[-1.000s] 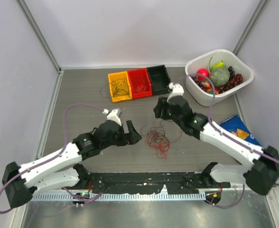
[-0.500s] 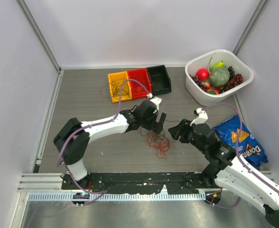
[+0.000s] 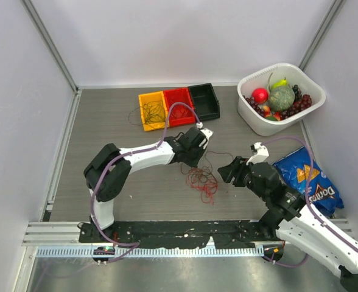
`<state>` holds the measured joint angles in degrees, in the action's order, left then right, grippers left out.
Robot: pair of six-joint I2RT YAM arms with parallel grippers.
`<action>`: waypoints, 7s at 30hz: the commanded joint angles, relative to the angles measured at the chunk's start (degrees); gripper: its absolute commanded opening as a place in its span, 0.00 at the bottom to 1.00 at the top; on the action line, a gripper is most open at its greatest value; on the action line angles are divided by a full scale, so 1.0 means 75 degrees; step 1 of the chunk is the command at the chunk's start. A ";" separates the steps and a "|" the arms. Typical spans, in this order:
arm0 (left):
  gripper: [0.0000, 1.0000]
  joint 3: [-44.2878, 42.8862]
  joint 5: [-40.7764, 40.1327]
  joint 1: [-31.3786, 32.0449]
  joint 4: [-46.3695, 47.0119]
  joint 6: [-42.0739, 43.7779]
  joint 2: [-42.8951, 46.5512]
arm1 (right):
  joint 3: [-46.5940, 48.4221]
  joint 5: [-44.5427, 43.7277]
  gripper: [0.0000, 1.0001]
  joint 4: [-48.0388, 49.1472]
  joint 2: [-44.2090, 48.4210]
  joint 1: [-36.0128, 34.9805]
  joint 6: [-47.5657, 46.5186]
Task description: Untangle the cables
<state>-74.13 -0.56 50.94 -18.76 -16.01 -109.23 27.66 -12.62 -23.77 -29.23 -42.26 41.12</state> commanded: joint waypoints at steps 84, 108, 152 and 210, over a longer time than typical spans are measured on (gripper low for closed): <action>0.00 -0.1262 0.0285 0.0169 -0.0651 -0.2588 0.7568 | 0.4199 0.2156 0.66 0.2189 -0.3287 -0.1889 -0.3161; 0.00 0.0544 0.0039 0.0169 -0.0065 -0.4029 0.7802 | 0.3554 0.3652 0.73 0.3427 -0.3613 -0.1889 -0.3022; 0.95 0.5371 -0.1074 0.0169 -0.0206 -0.4182 1.0240 | 0.7350 -0.0099 0.01 0.7257 -1.0960 0.2283 -0.5811; 0.95 0.5664 -0.0560 0.0169 -0.0758 -0.5049 1.0722 | 0.8149 0.0429 0.51 0.2631 -1.0788 0.2728 -0.4100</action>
<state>-33.26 -10.50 52.12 -31.66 -53.63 -25.17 89.76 -9.15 -3.55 -118.63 -21.39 9.52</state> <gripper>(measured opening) 0.951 0.492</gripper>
